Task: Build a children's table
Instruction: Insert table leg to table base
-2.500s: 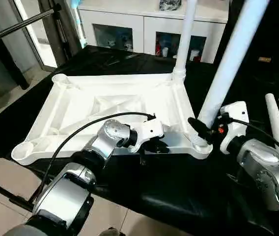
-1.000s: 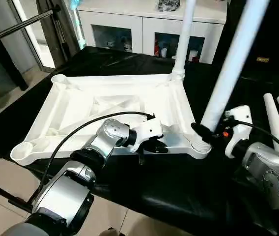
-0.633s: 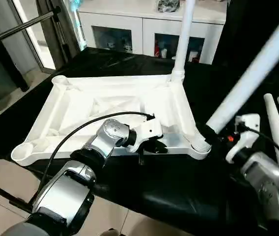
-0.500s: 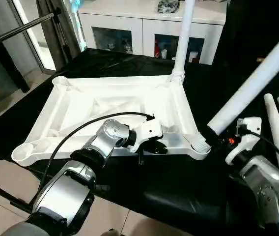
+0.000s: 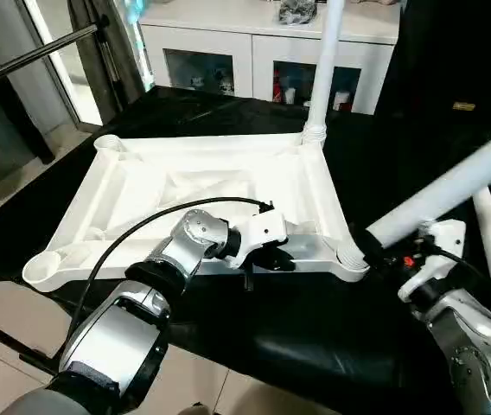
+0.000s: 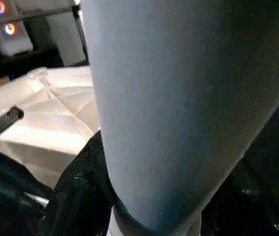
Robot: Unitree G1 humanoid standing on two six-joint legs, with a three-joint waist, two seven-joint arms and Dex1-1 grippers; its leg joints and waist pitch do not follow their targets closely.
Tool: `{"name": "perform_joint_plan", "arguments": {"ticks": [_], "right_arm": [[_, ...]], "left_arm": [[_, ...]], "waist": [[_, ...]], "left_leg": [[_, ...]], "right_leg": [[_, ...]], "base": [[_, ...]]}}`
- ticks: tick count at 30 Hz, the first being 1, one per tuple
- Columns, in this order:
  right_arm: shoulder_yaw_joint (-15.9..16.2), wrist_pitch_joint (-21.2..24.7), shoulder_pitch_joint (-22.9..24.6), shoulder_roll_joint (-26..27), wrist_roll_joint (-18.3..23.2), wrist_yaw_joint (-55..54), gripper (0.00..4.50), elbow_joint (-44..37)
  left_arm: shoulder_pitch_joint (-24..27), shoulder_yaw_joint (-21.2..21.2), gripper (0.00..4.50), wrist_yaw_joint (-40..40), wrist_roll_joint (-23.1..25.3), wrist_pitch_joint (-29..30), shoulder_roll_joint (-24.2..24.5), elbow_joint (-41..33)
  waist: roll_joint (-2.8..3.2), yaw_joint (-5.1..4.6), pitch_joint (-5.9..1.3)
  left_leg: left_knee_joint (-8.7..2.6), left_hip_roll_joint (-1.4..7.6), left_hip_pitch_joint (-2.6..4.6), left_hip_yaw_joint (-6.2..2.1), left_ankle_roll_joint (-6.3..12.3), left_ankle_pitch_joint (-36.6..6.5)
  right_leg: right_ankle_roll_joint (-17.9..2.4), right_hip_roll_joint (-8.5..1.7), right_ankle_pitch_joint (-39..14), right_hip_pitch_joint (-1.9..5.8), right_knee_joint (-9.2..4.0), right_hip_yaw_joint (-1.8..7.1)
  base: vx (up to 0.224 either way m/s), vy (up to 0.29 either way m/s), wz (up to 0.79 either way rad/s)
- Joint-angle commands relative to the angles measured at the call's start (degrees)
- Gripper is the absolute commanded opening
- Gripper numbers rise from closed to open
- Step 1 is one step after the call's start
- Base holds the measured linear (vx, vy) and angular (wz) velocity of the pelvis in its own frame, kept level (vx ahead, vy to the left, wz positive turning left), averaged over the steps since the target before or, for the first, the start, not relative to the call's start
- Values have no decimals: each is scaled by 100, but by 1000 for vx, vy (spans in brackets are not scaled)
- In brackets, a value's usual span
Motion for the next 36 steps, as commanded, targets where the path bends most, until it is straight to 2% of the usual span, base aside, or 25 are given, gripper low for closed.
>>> {"name": "perform_joint_plan", "arguments": {"ticks": [1,5,6,7,9,10,12,15,18,22,26,27,33,34,36], "right_arm": [[428,241,165,-29,-261,102,189,295],[637,410,-67,-192,-422,186,189,332],[694,512,-164,-257,-442,256,189,343],[698,520,-172,-262,-443,262,189,345],[776,649,-346,-377,-440,415,189,445],[805,703,-433,-426,-438,486,189,506],[874,785,-582,-530,-434,639,189,614],[1017,930,-825,-715,-436,957,189,786],[1092,957,-1014,-795,-487,1152,189,982],[1207,1010,-1179,-883,-486,1447,189,1173],[1435,957,-1320,-1044,-543,1935,189,1461],[1465,931,-1332,-1064,-552,2020,189,1495],[1566,668,-1287,-1195,-551,2490,189,1558],[1583,627,-1271,-1225,-552,2574,189,1554],[1630,540,-1239,-1310,-551,2812,189,1555]], "left_arm": [[-172,39,0,225,88,-6,88,39],[-161,34,0,195,91,-40,93,25],[-158,24,0,186,104,-54,99,10],[-157,23,0,185,105,-55,100,9],[-147,4,0,148,118,-76,121,-30],[-140,-5,0,124,122,-84,134,-54],[-127,-25,0,76,136,-103,162,-101],[-86,-49,0,-28,139,-118,208,-210],[-59,-71,0,-97,159,-119,239,-288],[-26,-91,0,-181,157,-116,278,-383],[43,-86,0,-490,57,-67,355,-627],[57,-74,0,-564,19,-57,367,-683],[195,-66,0,-1006,-187,91,477,-1110],[224,-77,0,-1076,-209,117,502,-1188],[320,-116,0,-1255,-253,236,582,-1444]], "waist": [[-70,1,-303],[-78,-26,-293],[-106,-41,-287],[-99,-39,-283],[-120,-65,-270],[-128,-94,-262],[-119,-107,-249],[-163,-154,-253],[-162,-148,-260],[-165,-137,-270],[-132,-124,-272],[-139,-127,-273],[-121,-110,-240],[-100,-101,-229],[-105,-92,-226]], "left_leg": [[-423,343,85,-176,327,-1549],[-429,337,86,-178,325,-1593],[-429,330,82,-171,331,-1605],[-427,325,88,-173,333,-1609],[-435,325,95,-175,336,-1657],[-444,319,73,-187,339,-1658],[-439,319,114,-173,328,-1752],[-449,328,104,-179,335,-1697],[-441,334,119,-170,338,-1668],[-427,337,101,-162,384,-1510],[-428,356,102,-161,402,-1519],[-428,358,94,-158,403,-1517],[-454,379,108,-163,386,-1640],[-457,381,109,-166,381,-1684],[-474,397,113,-168,380,-1745]], "right_leg": [[-828,-520,-1857,291,-513,298],[-832,-510,-1896,295,-510,296],[-821,-513,-1963,299,-525,296],[-812,-516,-2018,298,-528,293],[-770,-519,-2248,295,-550,287],[-756,-515,-2310,323,-544,277],[-730,-515,-2470,284,-584,281],[-739,-514,-2457,313,-578,283],[-801,-521,-2352,302,-568,293],[-950,-522,-2050,324,-518,294],[-1040,-519,-1906,327,-499,295],[-1083,-519,-1824,335,-488,294],[-1096,-523,-1926,318,-502,300],[-1095,-527,-1958,310,-505,301],[-1111,-530,-1935,313,-504,308]], "base": [[0,0,0],[0,0,0],[0,0,0],[0,0,0],[0,0,0],[0,0,0],[0,0,0],[0,0,0],[0,0,0],[0,0,0],[0,0,0],[0,0,0],[0,0,0],[0,0,0],[0,0,0]]}}
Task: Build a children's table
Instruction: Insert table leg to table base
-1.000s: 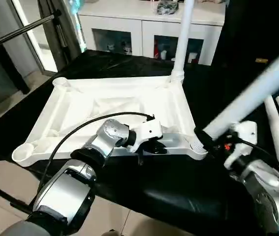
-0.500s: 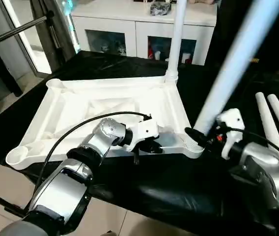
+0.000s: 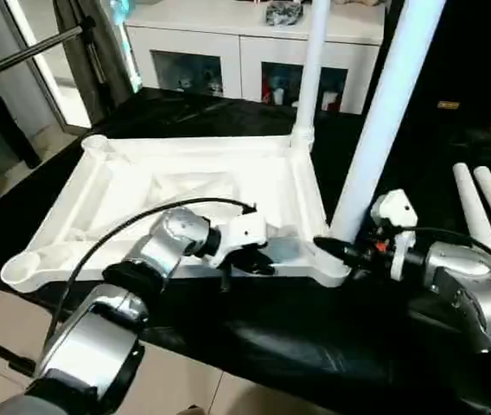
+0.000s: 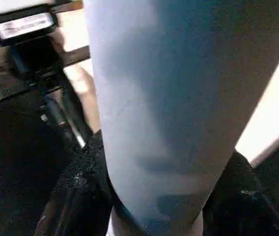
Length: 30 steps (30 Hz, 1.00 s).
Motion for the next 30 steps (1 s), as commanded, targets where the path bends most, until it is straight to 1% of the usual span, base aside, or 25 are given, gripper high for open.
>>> {"name": "perform_joint_plan", "arguments": {"ticks": [1,2,3,4,6,8,10,12,13,14,15,16,17,18,19,20,21,22,24,25,26,27,28,29,30], "right_arm": [[497,219,274,-14,-158,223,189,385],[500,221,277,-22,-153,246,189,381],[505,172,299,-49,-174,295,189,360],[488,134,305,-42,-198,264,189,365],[456,94,316,-18,-224,191,189,374],[383,30,333,76,-325,-110,189,400],[306,60,342,178,-402,-436,189,396],[113,302,396,452,-514,-1181,189,272],[-5,526,461,654,-544,-1641,189,102],[-5,526,461,654,-544,-1641,189,102],[-105,804,497,862,-519,-2010,189,-36],[-138,958,507,1021,-515,-2256,189,-105],[-138,958,507,1021,-515,-2256,189,-105],[-166,1124,503,1201,-523,-2537,189,-163],[-185,1263,431,1480,-599,-2969,189,-142],[-192,1306,382,1630,-649,-3211,189,-113],[-220,1407,313,1792,-670,-3455,189,-55],[-261,1526,238,1962,-707,-3722,189,8],[-313,1689,148,2156,-760,-4037,189,83],[-313,1733,129,2205,-773,-4106,189,90],[-291,1812,88,2297,-817,-4232,189,112],[-272,1881,64,2349,-826,-4294,189,110],[-271,1881,64,2349,-825,-4295,189,110],[-263,1912,55,2361,-823,-4314,189,100],[-278,1949,47,2385,-834,-4337,189,90]], "left_arm": [[-88,-23,0,-358,-203,-6,-13,-506],[-75,-26,0,-370,-209,11,-5,-540],[-17,-24,0,-405,-244,115,35,-733],[-9,-3,0,-370,-250,183,46,-807],[-13,35,0,-297,-250,300,55,-885],[-25,102,0,-124,-226,505,53,-996],[-27,144,0,-11,-240,684,34,-1079],[-53,243,0,334,-230,1114,-64,-1237],[-90,309,0,608,-206,1431,-167,-1314],[-90,309,0,608,-206,1431,-167,-1314],[-124,329,0,810,-161,1621,-248,-1358],[-163,321,0,985,-97,1744,-329,-1360],[-163,321,0,985,-97,1744,-329,-1360],[-210,316,0,1182,-37,1905,-433,-1353],[-294,306,0,1536,62,2171,-640,-1288],[-336,286,0,1747,119,2324,-753,-1259],[-369,263,0,1938,164,2468,-881,-1217],[-393,229,0,2144,208,2592,-1013,-1177],[-412,175,0,2384,257,2709,-1172,-1131],[-414,158,0,2442,270,2741,-1219,-1122],[-432,135,0,2602,295,2795,-1335,-1070],[-459,134,0,2728,310,2839,-1413,-1015],[-459,134,0,2729,310,2840,-1414,-1015],[-468,132,0,2751,311,2853,-1427,-1009],[-474,139,0,2768,316,2870,-1440,-1010]], "waist": [[-52,55,-258],[-50,59,-258],[-30,63,-253],[-42,60,-249],[-40,60,-247],[-56,57,-235],[-50,46,-216],[-43,21,-195],[-45,-6,-181],[-45,-6,-181],[-43,-35,-170],[-11,-28,-168],[-15,-32,-163],[-20,-42,-158],[37,-37,-155],[16,-54,-135],[7,-65,-133],[41,-66,-146],[22,-94,-133],[20,-84,-139],[20,-84,-139],[31,-85,-148],[31,-84,-162],[30,-80,-163],[23,-76,-181]], "left_leg": [[-440,398,49,-165,383,-1752],[-443,401,51,-167,377,-1745],[-446,396,47,-171,362,-1771],[-456,400,44,-173,341,-1793],[-458,397,46,-172,334,-1788],[-466,386,54,-170,315,-1807],[-483,388,59,-180,267,-1866],[-506,383,82,-193,172,-2034],[-526,386,102,-204,67,-2137],[-526,386,102,-204,67,-2137],[-529,358,98,-217,35,-2243],[-524,353,110,-215,41,-2207],[-525,350,111,-217,39,-2219],[-528,338,100,-221,47,-2249],[-521,340,127,-220,19,-2320],[-525,325,137,-228,-23,-2404],[-528,317,133,-231,-44,-2426],[-517,307,153,-242,-61,-2439],[-514,287,160,-246,-57,-2477],[-511,285,172,-239,-11,-2457],[-511,285,172,-239,-11,-2457],[-533,292,167,-244,10,-2409],[-550,301,161,-246,29,-2363],[-556,301,156,-244,41,-2347],[-564,310,139,-250,44,-2297]], "right_leg": [[-1107,-520,-1909,247,-466,315],[-1115,-520,-1887,246,-464,315],[-1119,-521,-1897,244,-465,312],[-1119,-522,-1877,249,-465,315],[-1126,-526,-1865,245,-466,316],[-1090,-527,-1999,239,-485,315],[-1044,-534,-2201,225,-503,319],[-973,-532,-2478,201,-534,316],[-931,-521,-2622,185,-543,322],[-931,-521,-2622,185,-543,322],[-814,-524,-2849,198,-586,305],[-787,-525,-2872,168,-599,319],[-769,-527,-2906,163,-611,315],[-716,-526,-2989,168,-624,309],[-693,-522,-3029,136,-642,313],[-646,-518,-3179,119,-664,296],[-597,-514,-3261,132,-665,287],[-532,-520,-3374,120,-679,281],[-455,-515,-3509,117,-717,258],[-393,-514,-3532,109,-749,258],[-393,-514,-3532,109,-749,258],[-376,-508,-3426,124,-749,254],[-366,-502,-3265,141,-747,261],[-363,-500,-3204,140,-747,268],[-395,-511,-3076,159,-719,276]], "base": [[0,0,0],[0,0,0],[0,0,0],[0,0,0],[0,0,0],[0,0,0],[0,0,0],[0,0,0],[0,0,0],[0,0,0],[0,0,0],[0,0,0],[0,0,0],[0,0,0],[0,0,0],[0,0,0],[0,0,0],[0,0,0],[0,0,0],[0,0,0],[0,0,0],[0,0,0],[0,0,0],[0,0,0],[0,0,0]]}}
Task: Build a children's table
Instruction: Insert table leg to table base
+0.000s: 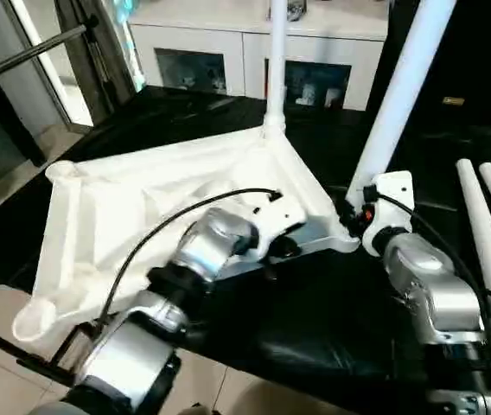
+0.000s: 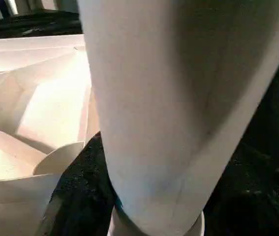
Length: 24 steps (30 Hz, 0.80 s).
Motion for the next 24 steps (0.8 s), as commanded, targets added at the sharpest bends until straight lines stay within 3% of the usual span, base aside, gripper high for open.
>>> {"name": "perform_joint_plan", "arguments": {"ticks": [1,12,15,24], "right_arm": [[485,736,323,424,197,202,189,534],[545,946,163,424,88,156,189,577],[450,945,127,450,177,254,259,556],[329,861,2,301,388,690,339,358]], "left_arm": [[-303,27,0,452,-28,-86,-239,-160],[-299,43,0,418,-44,-32,-175,-238],[-290,30,0,361,-58,-81,-151,-256],[-199,-33,0,-66,-159,-318,11,-458]], "waist": [[-39,-6,-241],[-84,-22,-248],[-77,-29,-251],[-75,-46,-276]], "left_leg": [[-476,355,100,-246,47,-2316],[-470,328,105,-241,69,-2352],[-475,332,106,-247,59,-2367],[-479,344,58,-235,132,-2105]], "right_leg": [[-426,-502,-3042,114,-583,275],[-323,-525,-3310,94,-624,269],[-316,-522,-3297,93,-619,268],[-426,-530,-2920,134,-574,287]], "base": [[0,0,0],[0,0,0],[0,0,0],[0,0,0]]}}
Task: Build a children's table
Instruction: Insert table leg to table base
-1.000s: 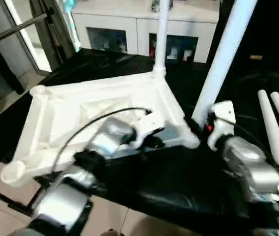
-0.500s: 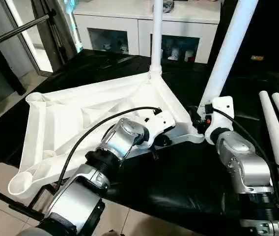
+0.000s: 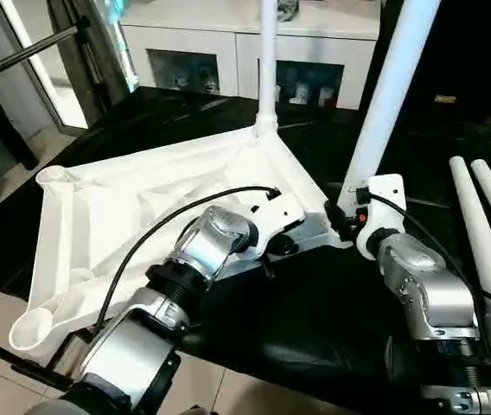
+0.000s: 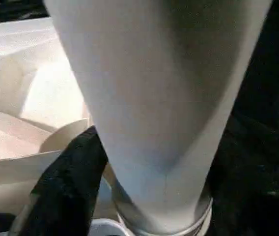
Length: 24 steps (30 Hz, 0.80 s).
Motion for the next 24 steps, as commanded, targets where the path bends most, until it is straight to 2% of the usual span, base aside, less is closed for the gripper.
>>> {"name": "perform_joint_plan", "arguments": {"ticks": [1,4,8,9,10,11,12,13,14,15,17,18,19,20,22,24], "right_arm": [[388,416,135,217,328,405,348,338],[261,384,72,63,435,604,369,219],[136,284,-39,-64,377,624,400,269],[120,271,-70,-111,383,657,403,304],[115,268,-81,-128,387,670,403,313],[102,272,-109,-168,398,712,403,325],[102,272,-109,-168,398,712,403,325],[100,277,-141,-210,420,769,403,325],[101,277,-147,-219,425,782,403,326],[121,278,-175,-296,451,885,403,318],[144,306,-185,-388,493,1024,403,290],[147,313,-185,-404,501,1050,403,283],[165,319,-181,-448,507,1121,403,264],[206,316,-162,-540,513,1255,403,206],[219,316,-142,-598,525,1329,403,161],[215,330,-115,-655,548,1394,403,106]], "left_arm": [[-199,-28,0,11,-145,-285,-131,-418],[-134,-57,0,-184,-181,-356,1,-543],[-58,-125,0,-421,-212,-504,117,-689],[-27,-144,0,-473,-214,-482,136,-749],[-15,-152,0,-492,-215,-478,144,-771],[16,-173,0,-542,-219,-469,164,-827],[16,-173,0,-542,-219,-469,164,-827],[43,-210,0,-631,-223,-502,201,-884],[48,-215,0,-651,-226,-505,208,-895],[82,-236,0,-732,-245,-504,245,-969],[109,-254,0,-803,-266,-516,294,-1025],[114,-258,0,-816,-270,-519,303,-1034],[127,-274,0,-862,-283,-550,332,-1058],[149,-290,0,-934,-305,-587,397,-1098],[161,-293,0,-957,-314,-611,436,-1117],[174,-290,0,-984,-319,-636,476,-1134]], "waist": [[-67,36,-270],[-71,42,-291],[-72,56,-348],[-67,78,-377],[-63,90,-387],[-67,105,-428],[-62,120,-442],[-54,145,-493],[-56,156,-510],[-68,174,-498],[-62,196,-486],[-59,215,-490],[-56,216,-456],[-50,217,-443],[-56,208,-407],[-58,202,-395]], "left_leg": [[-451,375,59,-233,142,-2027],[-440,383,38,-221,183,-1823],[-384,390,-15,-197,299,-1286],[-339,395,17,-170,373,-1041],[-324,400,11,-169,400,-939],[-289,398,-25,-178,493,-597],[-267,395,-26,-173,553,-436],[-204,392,-29,-177,700,-70],[-168,383,-46,-173,802,128],[-130,368,-79,-165,986,356],[-104,381,-92,-159,1084,178],[-95,391,-101,-158,1096,115],[-110,401,-107,-155,1055,-73],[-124,408,-97,-153,1003,-216],[-167,419,-75,-149,734,-680],[-187,416,-62,-151,568,-881]], "right_leg": [[-466,-509,-2796,169,-554,298],[-613,-504,-2421,202,-501,309],[-939,-503,-1496,250,-366,320],[-1108,-496,-1058,233,-324,323],[-1169,-500,-880,240,-295,327],[-1261,-495,-396,285,-210,320],[-1310,-486,-146,277,-179,318],[-1410,-482,430,272,-93,319],[-1446,-473,726,267,-51,320],[-1508,-470,1027,245,-14,311],[-1544,-491,796,230,-16,302],[-1520,-490,607,225,-22,299],[-1475,-476,257,206,-60,289],[-1448,-475,35,198,-85,288],[-1320,-477,-677,189,-159,296],[-1237,-473,-950,178,-181,308]], "base": [[0,0,0],[0,0,0],[0,0,0],[0,0,0],[0,0,0],[0,0,0],[0,0,0],[0,0,0],[0,0,0],[0,0,0],[0,0,0],[0,0,0],[0,0,0],[0,0,0],[0,0,0],[0,0,0]]}}
